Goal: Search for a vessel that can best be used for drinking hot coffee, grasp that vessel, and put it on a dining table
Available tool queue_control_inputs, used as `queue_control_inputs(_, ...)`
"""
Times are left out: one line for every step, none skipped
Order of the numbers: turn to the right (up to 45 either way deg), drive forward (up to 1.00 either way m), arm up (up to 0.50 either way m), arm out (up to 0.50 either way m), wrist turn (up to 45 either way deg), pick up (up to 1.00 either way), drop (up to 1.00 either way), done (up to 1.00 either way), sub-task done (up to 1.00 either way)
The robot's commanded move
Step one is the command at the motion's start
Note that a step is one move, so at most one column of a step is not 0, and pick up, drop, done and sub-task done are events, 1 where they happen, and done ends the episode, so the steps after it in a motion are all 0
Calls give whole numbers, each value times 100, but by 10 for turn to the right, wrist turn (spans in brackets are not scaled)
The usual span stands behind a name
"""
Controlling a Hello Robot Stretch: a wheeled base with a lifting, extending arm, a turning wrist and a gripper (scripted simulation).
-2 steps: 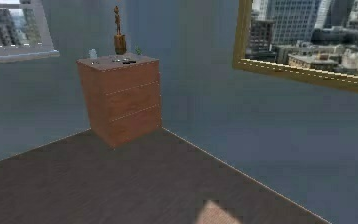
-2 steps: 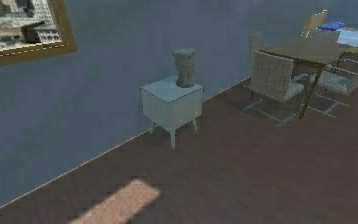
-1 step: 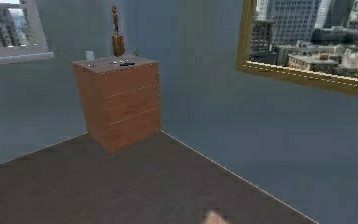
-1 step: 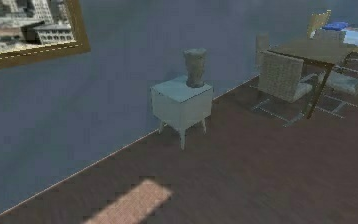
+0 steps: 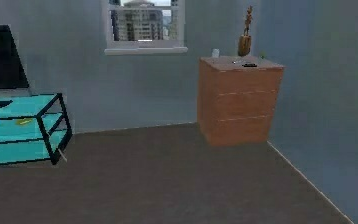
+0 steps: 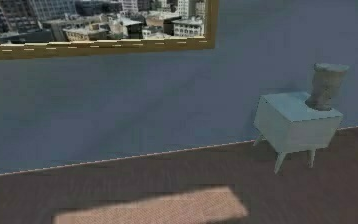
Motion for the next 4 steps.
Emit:
queue_control_inputs(0, 100, 0, 0, 0, 0, 0, 0, 0)
queue_control_inputs(0, 70, 0, 0, 0, 0, 0, 0, 0)
queue_control_inputs(-450, 0, 0, 0, 0, 0, 0, 0, 0)
queue_control_inputs(-180, 0, 0, 0, 0, 0, 0, 0, 0)
